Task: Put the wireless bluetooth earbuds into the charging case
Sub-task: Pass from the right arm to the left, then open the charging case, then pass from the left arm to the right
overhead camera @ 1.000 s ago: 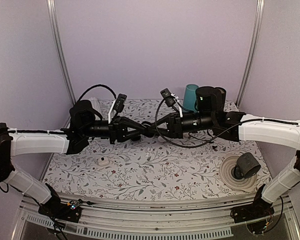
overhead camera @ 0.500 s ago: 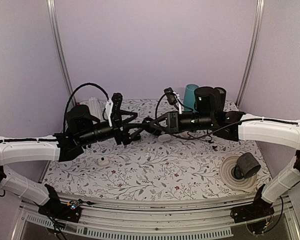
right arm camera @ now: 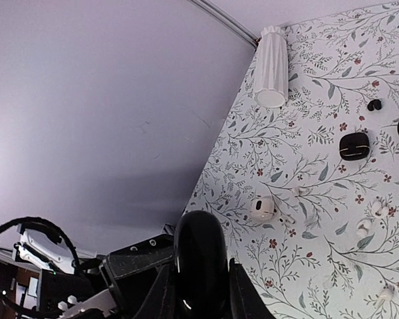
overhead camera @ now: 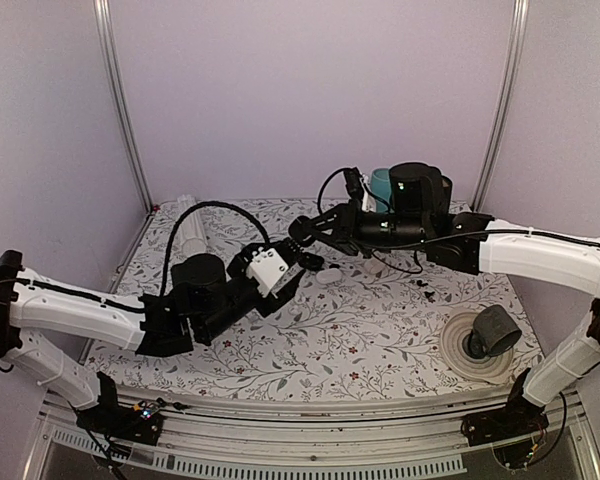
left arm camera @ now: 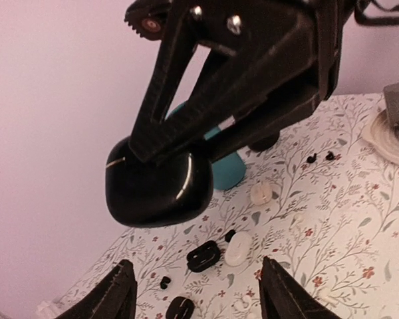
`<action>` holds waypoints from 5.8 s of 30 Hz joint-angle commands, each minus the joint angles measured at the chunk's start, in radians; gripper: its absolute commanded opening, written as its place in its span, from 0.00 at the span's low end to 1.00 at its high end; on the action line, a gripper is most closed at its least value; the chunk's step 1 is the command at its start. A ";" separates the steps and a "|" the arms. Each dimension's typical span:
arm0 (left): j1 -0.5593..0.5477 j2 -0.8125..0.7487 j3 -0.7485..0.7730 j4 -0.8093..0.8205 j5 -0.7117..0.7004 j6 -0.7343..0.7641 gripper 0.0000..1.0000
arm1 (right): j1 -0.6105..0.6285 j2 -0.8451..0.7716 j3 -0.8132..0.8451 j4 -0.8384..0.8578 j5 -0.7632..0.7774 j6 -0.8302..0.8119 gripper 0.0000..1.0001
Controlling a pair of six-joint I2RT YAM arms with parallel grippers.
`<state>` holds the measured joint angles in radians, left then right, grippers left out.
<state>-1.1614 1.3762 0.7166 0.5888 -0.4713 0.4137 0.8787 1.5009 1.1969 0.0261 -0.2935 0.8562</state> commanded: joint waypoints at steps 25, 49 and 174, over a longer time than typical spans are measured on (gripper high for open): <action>-0.101 0.466 0.054 1.193 -0.418 1.125 0.51 | -0.003 0.019 0.019 -0.003 -0.003 0.220 0.03; -0.102 0.490 0.109 1.152 -0.391 1.122 0.30 | -0.002 0.030 -0.018 0.028 -0.028 0.244 0.03; 0.345 -0.021 0.142 -0.079 1.229 -0.651 0.58 | -0.010 -0.203 0.004 -0.144 -0.209 -0.684 0.03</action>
<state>-0.8265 1.3762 0.8173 0.7101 0.7364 -0.4084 0.8639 1.3212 1.1732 0.0555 -0.5278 0.3050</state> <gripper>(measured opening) 0.578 0.096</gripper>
